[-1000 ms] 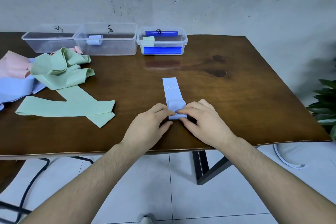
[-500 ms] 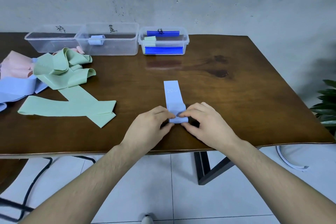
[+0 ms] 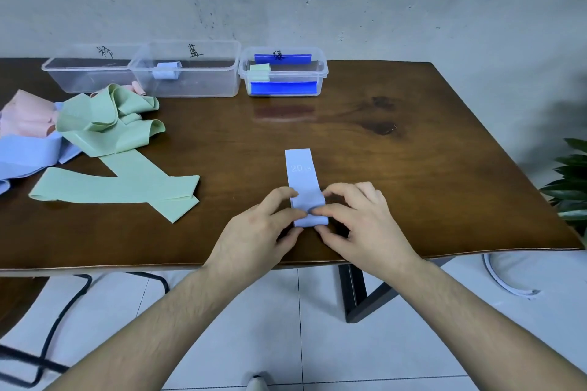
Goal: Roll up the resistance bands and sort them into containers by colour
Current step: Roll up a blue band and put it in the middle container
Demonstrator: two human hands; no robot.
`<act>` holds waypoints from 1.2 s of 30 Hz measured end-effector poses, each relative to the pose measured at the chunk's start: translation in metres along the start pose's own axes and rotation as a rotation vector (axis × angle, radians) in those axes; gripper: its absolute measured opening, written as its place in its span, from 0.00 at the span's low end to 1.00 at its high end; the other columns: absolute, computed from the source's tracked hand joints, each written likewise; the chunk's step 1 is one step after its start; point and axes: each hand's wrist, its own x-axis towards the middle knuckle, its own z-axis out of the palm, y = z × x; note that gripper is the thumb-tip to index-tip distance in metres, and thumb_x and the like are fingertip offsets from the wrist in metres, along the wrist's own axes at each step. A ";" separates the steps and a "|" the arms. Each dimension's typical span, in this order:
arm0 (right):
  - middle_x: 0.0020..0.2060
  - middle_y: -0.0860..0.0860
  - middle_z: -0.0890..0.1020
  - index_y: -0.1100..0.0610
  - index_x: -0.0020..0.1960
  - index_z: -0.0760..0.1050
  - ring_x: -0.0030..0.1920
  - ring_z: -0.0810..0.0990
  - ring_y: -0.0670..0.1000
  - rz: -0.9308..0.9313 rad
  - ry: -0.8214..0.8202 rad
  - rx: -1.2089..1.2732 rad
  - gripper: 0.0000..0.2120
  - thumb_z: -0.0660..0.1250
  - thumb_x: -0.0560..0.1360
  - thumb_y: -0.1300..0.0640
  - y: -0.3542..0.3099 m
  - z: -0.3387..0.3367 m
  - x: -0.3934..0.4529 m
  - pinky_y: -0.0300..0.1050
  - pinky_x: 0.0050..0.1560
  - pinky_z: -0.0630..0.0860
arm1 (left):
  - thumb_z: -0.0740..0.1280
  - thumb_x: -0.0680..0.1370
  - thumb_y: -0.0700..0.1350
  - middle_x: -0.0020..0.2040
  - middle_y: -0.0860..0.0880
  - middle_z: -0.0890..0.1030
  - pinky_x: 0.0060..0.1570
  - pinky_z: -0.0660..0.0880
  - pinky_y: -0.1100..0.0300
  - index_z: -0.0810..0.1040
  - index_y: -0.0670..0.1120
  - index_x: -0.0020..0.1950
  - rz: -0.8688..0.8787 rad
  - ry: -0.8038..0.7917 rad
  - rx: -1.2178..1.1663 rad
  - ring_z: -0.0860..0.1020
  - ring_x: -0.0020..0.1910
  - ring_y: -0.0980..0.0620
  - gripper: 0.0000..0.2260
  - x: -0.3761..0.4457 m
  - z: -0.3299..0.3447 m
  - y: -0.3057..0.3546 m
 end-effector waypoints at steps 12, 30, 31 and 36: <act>0.52 0.36 0.80 0.45 0.63 0.79 0.52 0.69 0.43 0.066 -0.120 0.101 0.14 0.70 0.78 0.50 0.002 -0.001 0.004 0.37 0.56 0.65 | 0.60 0.79 0.51 0.51 0.56 0.83 0.40 0.73 0.67 0.81 0.49 0.57 0.032 -0.042 -0.049 0.79 0.41 0.56 0.14 0.003 0.001 -0.007; 0.52 0.37 0.77 0.44 0.60 0.79 0.54 0.69 0.45 0.126 -0.142 0.147 0.10 0.67 0.79 0.50 0.001 -0.003 0.023 0.46 0.60 0.71 | 0.54 0.81 0.56 0.55 0.58 0.77 0.35 0.78 0.53 0.80 0.51 0.63 -0.067 -0.099 -0.013 0.80 0.42 0.52 0.19 0.015 0.001 -0.013; 0.52 0.37 0.77 0.44 0.59 0.79 0.53 0.70 0.44 0.110 -0.139 0.151 0.10 0.68 0.79 0.50 0.001 -0.004 0.023 0.47 0.59 0.71 | 0.56 0.82 0.55 0.55 0.59 0.76 0.35 0.77 0.54 0.79 0.52 0.64 -0.074 -0.106 -0.004 0.79 0.43 0.53 0.17 0.015 0.000 -0.013; 0.51 0.38 0.78 0.47 0.60 0.81 0.51 0.68 0.41 0.111 -0.145 0.140 0.10 0.68 0.79 0.49 0.004 -0.004 0.024 0.48 0.59 0.73 | 0.61 0.83 0.51 0.56 0.59 0.73 0.32 0.73 0.58 0.79 0.52 0.64 -0.105 -0.084 0.005 0.76 0.39 0.55 0.13 0.017 0.002 -0.012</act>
